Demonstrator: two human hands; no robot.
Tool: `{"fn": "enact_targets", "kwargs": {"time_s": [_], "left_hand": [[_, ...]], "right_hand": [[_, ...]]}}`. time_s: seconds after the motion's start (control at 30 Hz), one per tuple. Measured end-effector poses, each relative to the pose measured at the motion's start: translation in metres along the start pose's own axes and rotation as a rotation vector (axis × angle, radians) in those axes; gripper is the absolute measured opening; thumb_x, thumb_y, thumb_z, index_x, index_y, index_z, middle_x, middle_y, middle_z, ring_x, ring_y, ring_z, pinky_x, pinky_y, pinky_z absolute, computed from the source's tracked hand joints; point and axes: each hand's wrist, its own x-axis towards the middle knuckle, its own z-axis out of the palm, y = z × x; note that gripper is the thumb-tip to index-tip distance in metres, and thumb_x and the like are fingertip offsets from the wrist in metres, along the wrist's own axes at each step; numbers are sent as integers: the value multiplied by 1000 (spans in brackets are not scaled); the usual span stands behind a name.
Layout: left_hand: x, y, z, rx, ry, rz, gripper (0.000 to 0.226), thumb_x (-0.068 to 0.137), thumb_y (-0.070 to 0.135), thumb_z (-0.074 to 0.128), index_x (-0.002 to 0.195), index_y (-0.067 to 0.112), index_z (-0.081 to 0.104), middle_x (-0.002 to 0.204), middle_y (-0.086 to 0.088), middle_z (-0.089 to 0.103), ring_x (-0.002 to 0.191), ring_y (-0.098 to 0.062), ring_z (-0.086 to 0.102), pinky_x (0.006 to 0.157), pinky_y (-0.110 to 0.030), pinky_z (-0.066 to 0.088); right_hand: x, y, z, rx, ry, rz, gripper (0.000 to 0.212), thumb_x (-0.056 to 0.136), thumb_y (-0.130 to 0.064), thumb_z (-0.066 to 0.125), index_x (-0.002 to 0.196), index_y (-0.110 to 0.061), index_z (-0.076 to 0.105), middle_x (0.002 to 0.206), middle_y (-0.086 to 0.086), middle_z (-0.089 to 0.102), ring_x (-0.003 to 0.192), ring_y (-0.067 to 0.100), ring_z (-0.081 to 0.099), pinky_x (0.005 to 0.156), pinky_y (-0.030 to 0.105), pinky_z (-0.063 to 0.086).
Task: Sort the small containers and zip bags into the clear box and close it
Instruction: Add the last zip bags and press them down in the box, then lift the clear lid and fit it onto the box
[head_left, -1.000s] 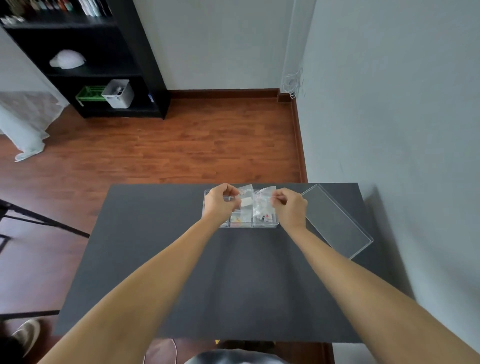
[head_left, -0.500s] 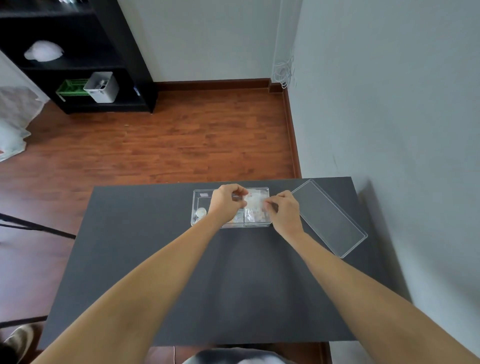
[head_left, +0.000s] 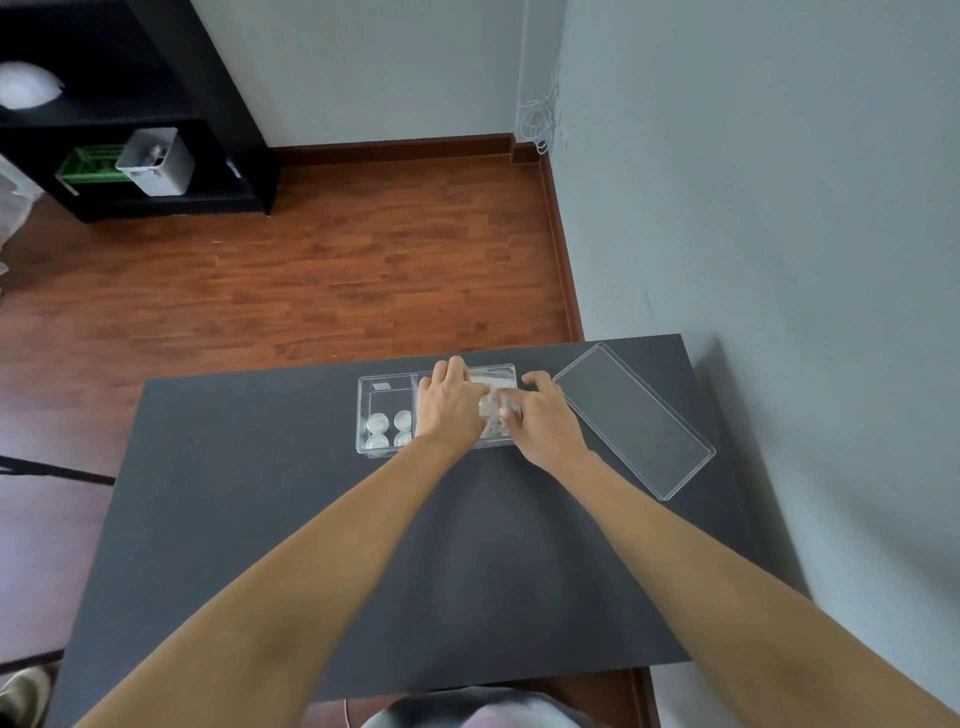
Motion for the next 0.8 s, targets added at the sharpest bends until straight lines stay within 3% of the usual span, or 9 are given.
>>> {"fn": "enact_targets", "kwargs": {"time_s": [0.13,0.23,0.4,0.47,0.57,0.7,0.8], "left_hand": [[0,0,0,0,0,7,37,81,30,70,118,29,67,114,-2,46,111,-23,44,96,-34,37],[-1,-1,-3,-67,33,0,36,81,28,69,117,27,68,112,-1,47,109,-21,45,97,-34,37],[5,10,-14,-206,133,65,32,83,19,64,114,26,68,112,-1,50,109,-20,47,96,-35,36],[10,22,-16,-258,137,112,35,84,15,63,119,22,66,117,-1,52,112,-21,48,100,-36,38],[19,43,-15,-332,92,196,41,86,10,61,127,13,59,125,-5,52,118,-24,49,103,-36,42],[28,77,-4,-356,-62,240,48,90,11,57,138,10,48,141,-6,44,129,-23,44,108,-35,40],[33,96,10,-355,-196,217,56,91,13,57,144,10,38,149,-9,35,132,-28,43,111,-39,36]], "right_hand": [[-1,0,2,98,33,-28,26,96,-21,52,116,-21,68,126,10,48,116,29,49,93,41,51],[-9,4,-2,238,123,-64,23,94,-16,58,112,-13,71,114,11,53,106,26,55,96,29,46],[-26,25,-13,337,321,70,21,93,-14,57,110,-13,70,108,6,59,101,22,59,89,19,42],[-35,36,-17,338,374,137,19,93,-15,58,109,-15,69,108,5,59,105,23,56,88,21,44],[-53,54,-23,261,447,217,21,91,-16,61,111,-15,67,112,7,58,108,26,49,90,38,51],[-82,80,-26,131,446,379,33,88,-25,65,120,-16,62,132,14,50,124,32,41,105,47,40],[-103,94,-22,59,419,523,47,87,-30,66,130,-14,54,145,22,37,136,40,29,107,53,34]]}}
